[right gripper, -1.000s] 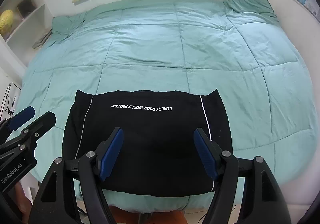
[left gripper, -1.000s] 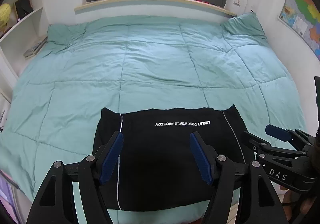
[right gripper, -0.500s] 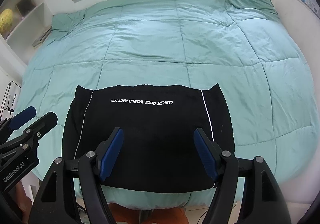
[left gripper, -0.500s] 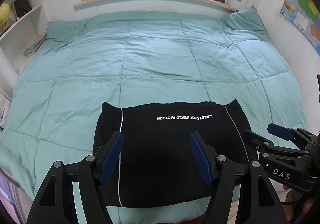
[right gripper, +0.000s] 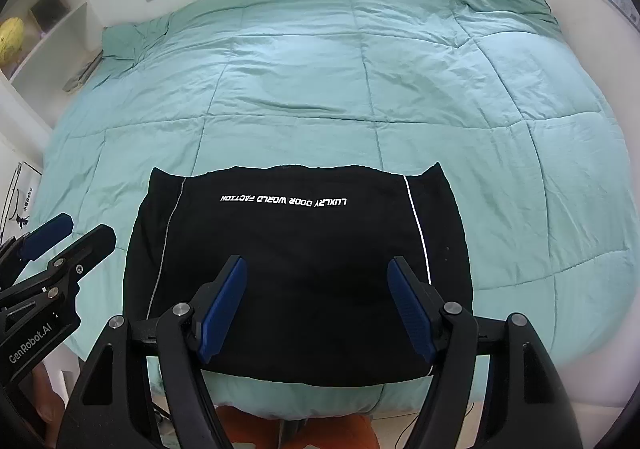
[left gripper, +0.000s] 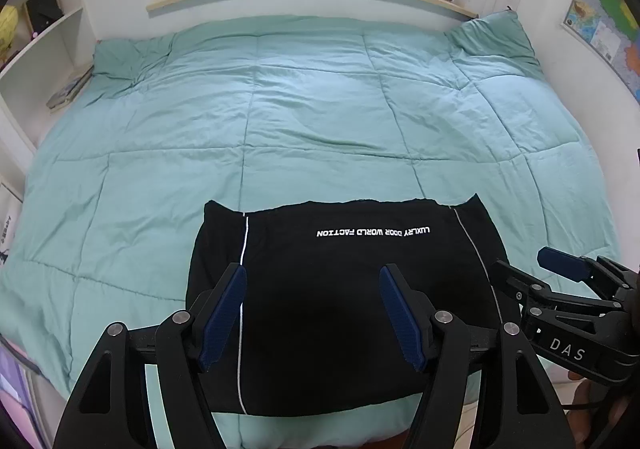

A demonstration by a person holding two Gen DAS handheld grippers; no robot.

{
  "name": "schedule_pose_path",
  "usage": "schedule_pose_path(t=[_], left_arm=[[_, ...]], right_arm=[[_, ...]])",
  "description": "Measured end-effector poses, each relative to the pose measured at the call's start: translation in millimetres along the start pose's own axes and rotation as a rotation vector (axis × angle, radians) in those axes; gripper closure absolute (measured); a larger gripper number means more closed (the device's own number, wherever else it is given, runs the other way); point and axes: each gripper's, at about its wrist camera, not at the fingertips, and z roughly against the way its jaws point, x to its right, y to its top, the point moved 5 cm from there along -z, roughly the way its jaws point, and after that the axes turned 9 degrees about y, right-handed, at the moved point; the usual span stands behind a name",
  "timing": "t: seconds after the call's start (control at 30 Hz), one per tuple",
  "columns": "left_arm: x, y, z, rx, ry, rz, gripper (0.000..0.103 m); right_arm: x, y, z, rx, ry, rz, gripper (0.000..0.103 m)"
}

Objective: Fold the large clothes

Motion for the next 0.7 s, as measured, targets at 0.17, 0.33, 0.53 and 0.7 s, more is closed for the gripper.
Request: schedule_pose_path(t=[0.17,0.33,0.53,0.7], left_arm=[[-0.3,0.1,-1.1,-0.002,0.001,-0.003,0.032],[-2.1,-0.8,-3.2,-0.005,0.006,0.000,0.032],[-2.4,-2.1,-6.3,-0.014,0.007,-0.006,0.032],[-1.8,-2.9,-7.4,-0.015,0.012,-0.008,0.032]], right_arm=[[-0.5,0.2,-0.9,0.000,0.002,-0.003,0.028],[-0.1,1.3,-3.9,-0.006,0.006,0.000,0.028],[-0.8,-0.8,-6.5,-0.014,0.011,-0.003,0.028],[-1.9,-3.3,-8.7,-0.021,0.013,-0.004,0.029]])
